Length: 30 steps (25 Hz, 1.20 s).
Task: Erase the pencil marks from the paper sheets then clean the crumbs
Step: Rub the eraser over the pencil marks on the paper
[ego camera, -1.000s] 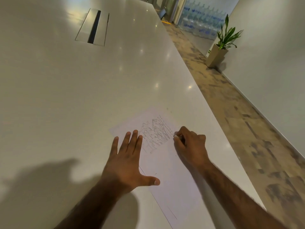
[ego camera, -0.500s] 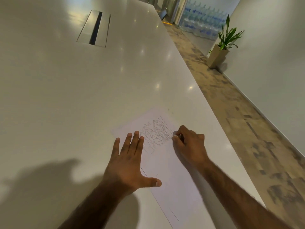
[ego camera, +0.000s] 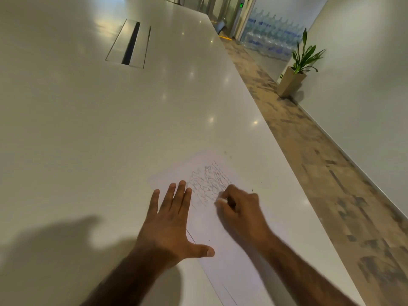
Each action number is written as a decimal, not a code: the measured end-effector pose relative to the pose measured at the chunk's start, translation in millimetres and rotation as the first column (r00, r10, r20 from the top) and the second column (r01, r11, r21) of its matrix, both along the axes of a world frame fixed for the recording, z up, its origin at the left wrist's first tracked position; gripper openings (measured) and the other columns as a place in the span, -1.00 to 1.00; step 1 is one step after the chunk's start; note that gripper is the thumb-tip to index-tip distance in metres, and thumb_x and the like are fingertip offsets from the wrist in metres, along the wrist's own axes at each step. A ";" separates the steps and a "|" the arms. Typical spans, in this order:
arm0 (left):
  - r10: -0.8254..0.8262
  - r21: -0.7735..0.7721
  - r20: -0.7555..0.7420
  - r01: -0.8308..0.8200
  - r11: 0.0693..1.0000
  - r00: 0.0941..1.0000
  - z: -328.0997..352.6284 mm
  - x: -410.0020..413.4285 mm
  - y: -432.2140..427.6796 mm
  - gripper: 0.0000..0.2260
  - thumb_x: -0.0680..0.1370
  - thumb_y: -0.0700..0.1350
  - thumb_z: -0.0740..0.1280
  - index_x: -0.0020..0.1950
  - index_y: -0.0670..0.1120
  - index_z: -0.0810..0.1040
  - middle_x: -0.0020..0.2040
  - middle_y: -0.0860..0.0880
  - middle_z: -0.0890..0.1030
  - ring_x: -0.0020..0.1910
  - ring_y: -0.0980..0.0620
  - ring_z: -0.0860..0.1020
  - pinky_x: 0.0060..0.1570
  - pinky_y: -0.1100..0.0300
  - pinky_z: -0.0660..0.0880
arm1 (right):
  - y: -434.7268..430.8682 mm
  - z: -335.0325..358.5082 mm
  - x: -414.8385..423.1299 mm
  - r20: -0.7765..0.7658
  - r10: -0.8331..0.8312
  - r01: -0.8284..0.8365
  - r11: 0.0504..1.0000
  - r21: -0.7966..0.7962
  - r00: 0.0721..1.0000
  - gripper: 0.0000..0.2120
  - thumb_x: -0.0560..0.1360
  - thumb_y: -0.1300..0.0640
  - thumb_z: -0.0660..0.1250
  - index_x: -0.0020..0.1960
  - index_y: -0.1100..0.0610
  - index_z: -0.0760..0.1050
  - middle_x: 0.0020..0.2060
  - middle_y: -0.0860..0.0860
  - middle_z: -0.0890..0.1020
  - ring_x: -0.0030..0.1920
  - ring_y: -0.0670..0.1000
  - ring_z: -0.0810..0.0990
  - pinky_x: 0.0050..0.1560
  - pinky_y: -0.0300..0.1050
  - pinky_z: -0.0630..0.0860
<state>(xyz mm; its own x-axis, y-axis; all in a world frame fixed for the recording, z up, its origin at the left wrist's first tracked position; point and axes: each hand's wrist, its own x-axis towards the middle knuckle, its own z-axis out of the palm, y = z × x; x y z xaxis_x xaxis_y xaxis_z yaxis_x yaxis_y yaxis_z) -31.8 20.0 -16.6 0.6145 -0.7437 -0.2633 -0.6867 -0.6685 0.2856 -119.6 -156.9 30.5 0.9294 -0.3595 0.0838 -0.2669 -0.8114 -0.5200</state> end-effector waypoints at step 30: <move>0.050 -0.079 0.097 -0.042 0.996 0.994 -7.7 -7.6 -10.1 0.13 0.18 0.67 -0.27 0.42 -0.01 -0.69 0.56 -0.03 -0.57 0.54 -0.07 -0.55 0.54 -0.18 -0.45 | 41.4 -21.3 1.8 0.054 -0.048 0.052 0.995 -0.081 0.997 -0.87 0.57 0.18 0.42 -0.15 0.03 0.58 -0.21 -0.16 0.53 -0.20 -0.17 0.52 -0.19 -0.37 0.45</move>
<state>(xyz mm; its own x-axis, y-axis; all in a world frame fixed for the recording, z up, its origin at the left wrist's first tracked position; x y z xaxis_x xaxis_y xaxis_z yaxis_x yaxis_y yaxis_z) -39.4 9.9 -24.3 0.6687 -0.7298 -0.1424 -0.6832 -0.6786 0.2698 -117.8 -115.5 9.2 0.9042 -0.3950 0.1627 -0.2825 -0.8386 -0.4658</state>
